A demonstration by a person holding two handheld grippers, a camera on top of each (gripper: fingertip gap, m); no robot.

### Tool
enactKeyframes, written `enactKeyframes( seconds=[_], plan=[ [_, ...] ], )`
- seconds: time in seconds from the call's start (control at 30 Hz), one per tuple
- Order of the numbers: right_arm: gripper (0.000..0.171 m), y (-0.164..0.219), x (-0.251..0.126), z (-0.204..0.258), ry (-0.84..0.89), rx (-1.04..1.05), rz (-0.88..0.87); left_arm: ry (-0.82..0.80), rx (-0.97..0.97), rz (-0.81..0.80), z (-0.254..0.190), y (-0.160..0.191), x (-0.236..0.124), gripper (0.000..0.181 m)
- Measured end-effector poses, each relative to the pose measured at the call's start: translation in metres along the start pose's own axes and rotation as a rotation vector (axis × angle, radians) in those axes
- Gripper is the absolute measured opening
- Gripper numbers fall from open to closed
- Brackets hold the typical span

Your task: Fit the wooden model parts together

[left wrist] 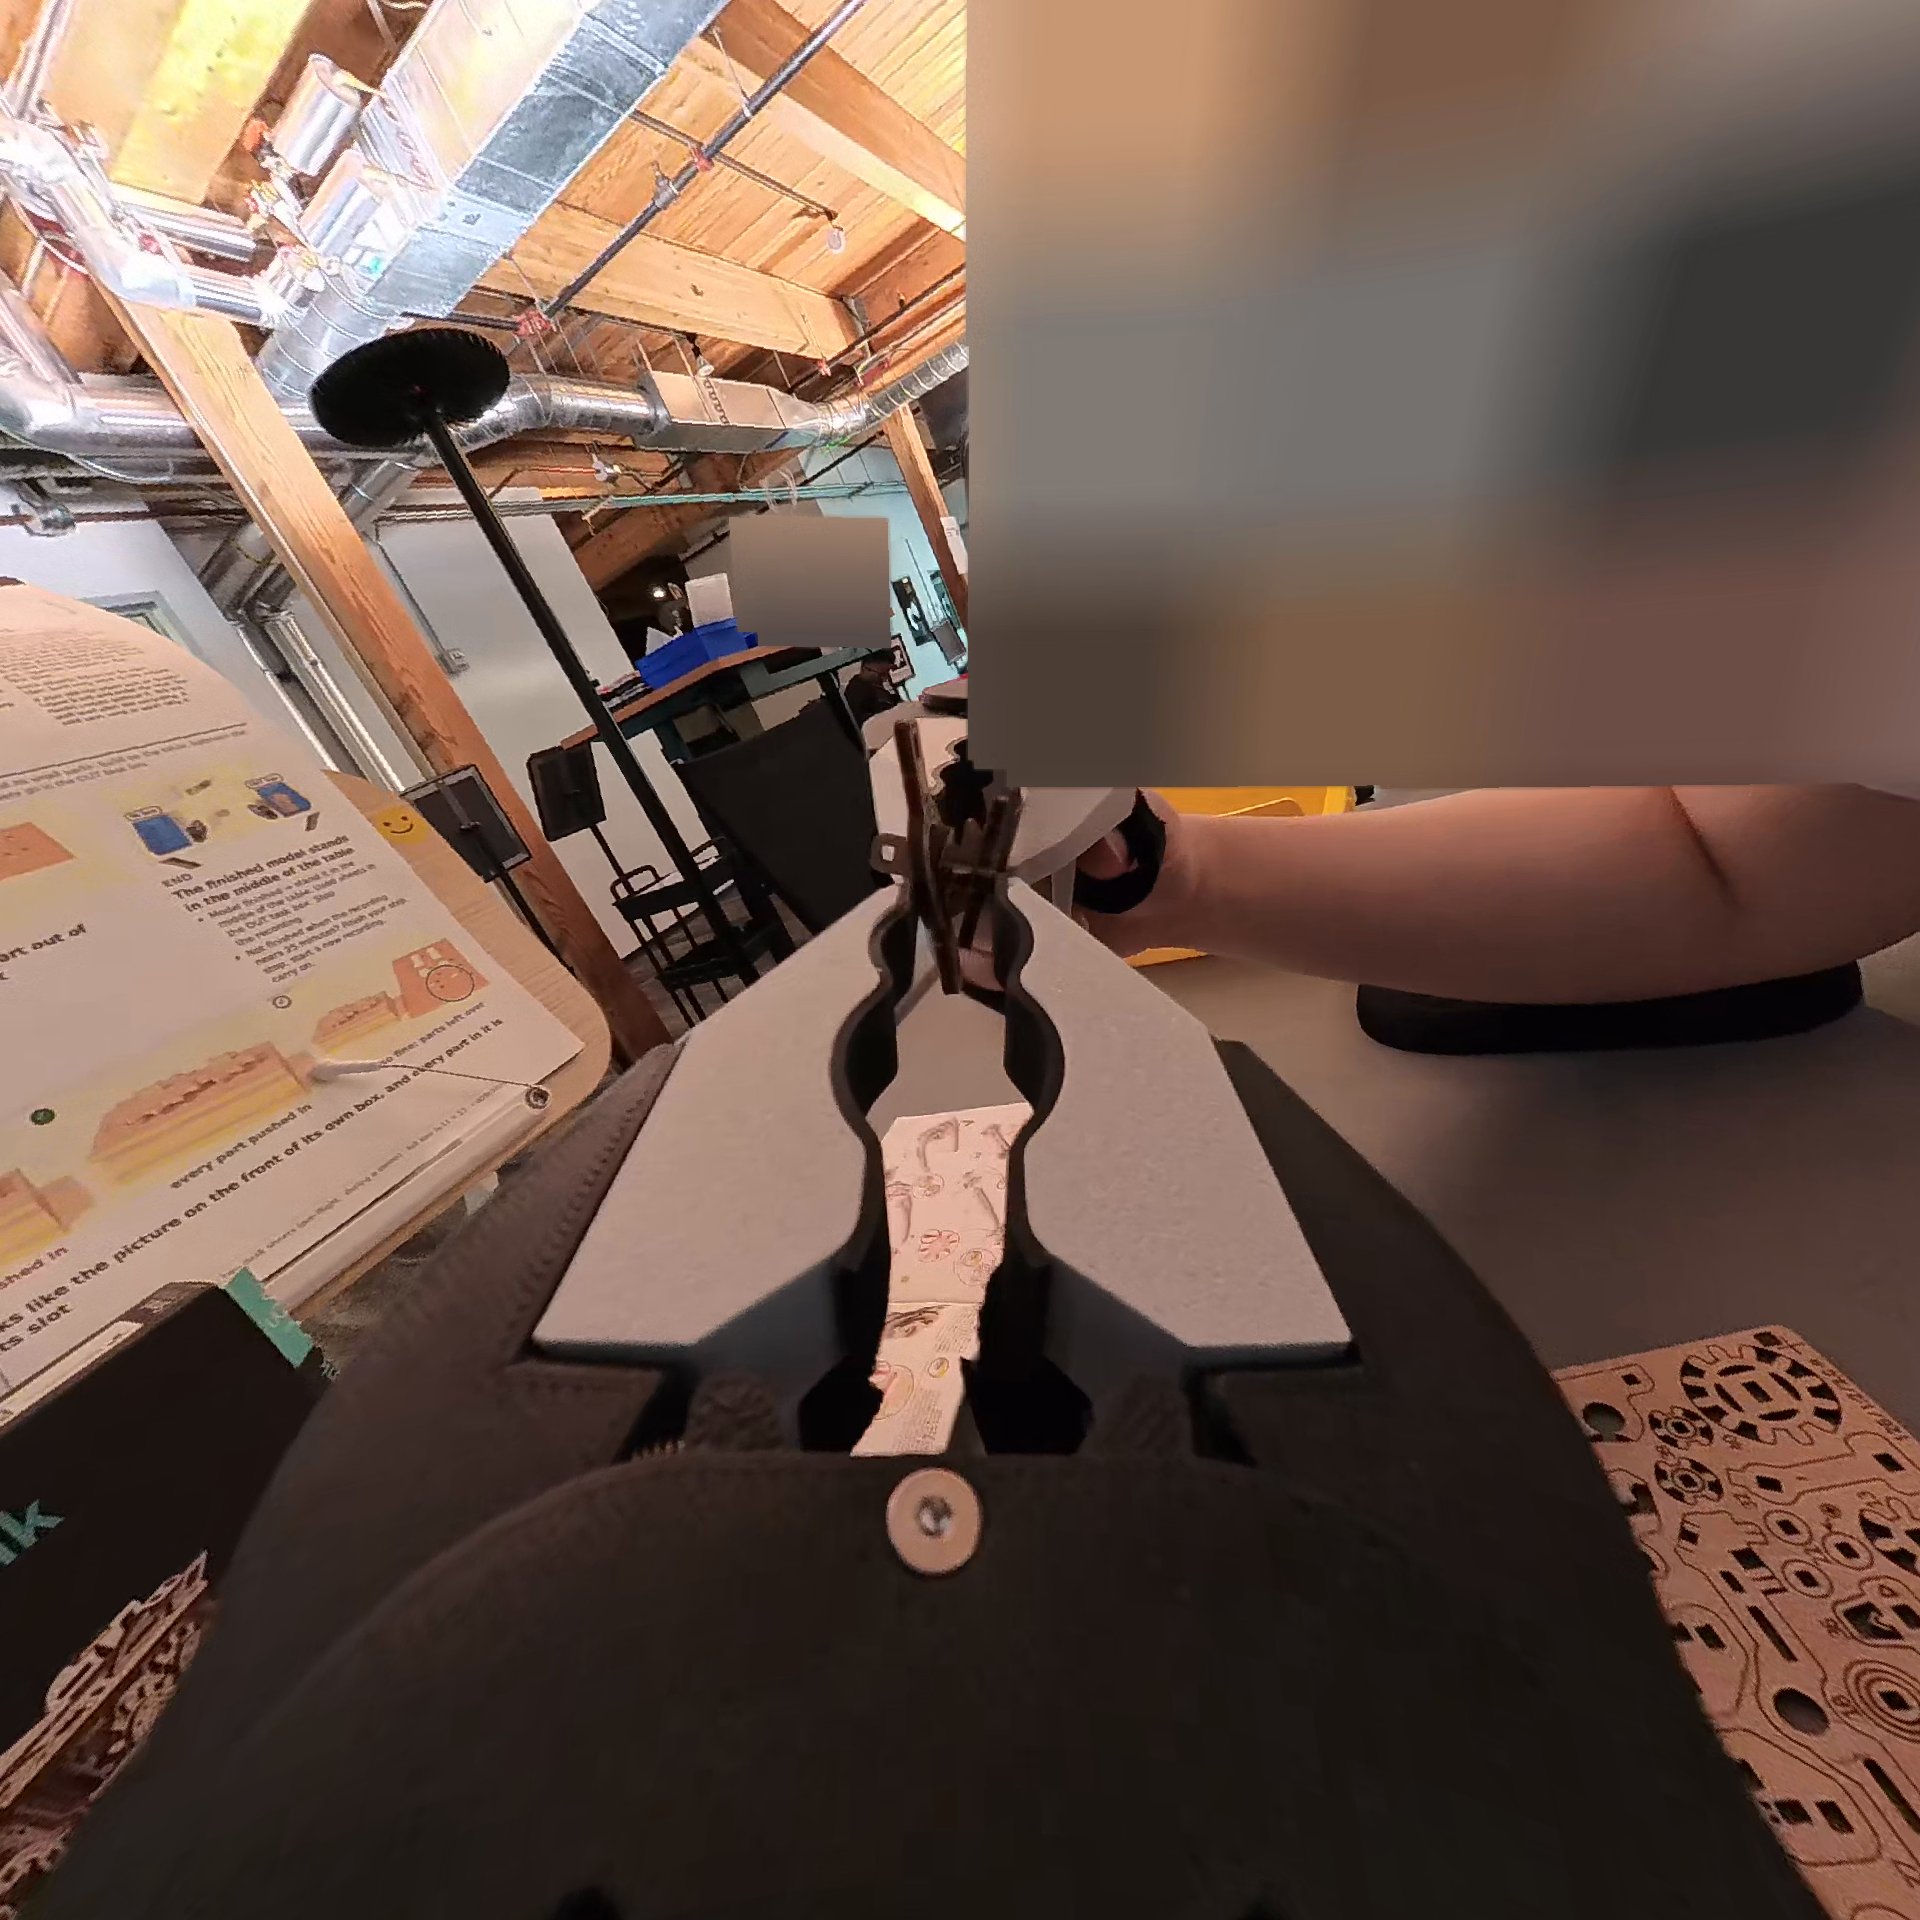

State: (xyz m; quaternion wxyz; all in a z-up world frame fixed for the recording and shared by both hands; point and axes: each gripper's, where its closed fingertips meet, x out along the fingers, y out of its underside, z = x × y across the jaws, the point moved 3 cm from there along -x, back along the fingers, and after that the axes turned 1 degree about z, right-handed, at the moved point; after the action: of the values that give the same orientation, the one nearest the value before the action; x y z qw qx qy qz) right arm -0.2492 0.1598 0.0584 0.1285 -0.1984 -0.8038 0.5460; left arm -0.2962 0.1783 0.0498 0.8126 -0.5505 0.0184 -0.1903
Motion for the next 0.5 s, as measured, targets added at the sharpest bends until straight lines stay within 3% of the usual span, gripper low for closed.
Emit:
enactKeyframes(
  seconds=[0.3,0.5],
  plan=[
    [0.013,0.0079,0.0024,-0.0091,0.056,0.048,0.093,-0.052,-0.002,0.002,0.0079,0.0018,-0.0017,0.026],
    [0.013,0.0092,0.0038,-0.0036,0.033,0.015,0.134,-0.037,-0.017,0.007,0.0077,0.0035,-0.0021,0.021]
  ],
)
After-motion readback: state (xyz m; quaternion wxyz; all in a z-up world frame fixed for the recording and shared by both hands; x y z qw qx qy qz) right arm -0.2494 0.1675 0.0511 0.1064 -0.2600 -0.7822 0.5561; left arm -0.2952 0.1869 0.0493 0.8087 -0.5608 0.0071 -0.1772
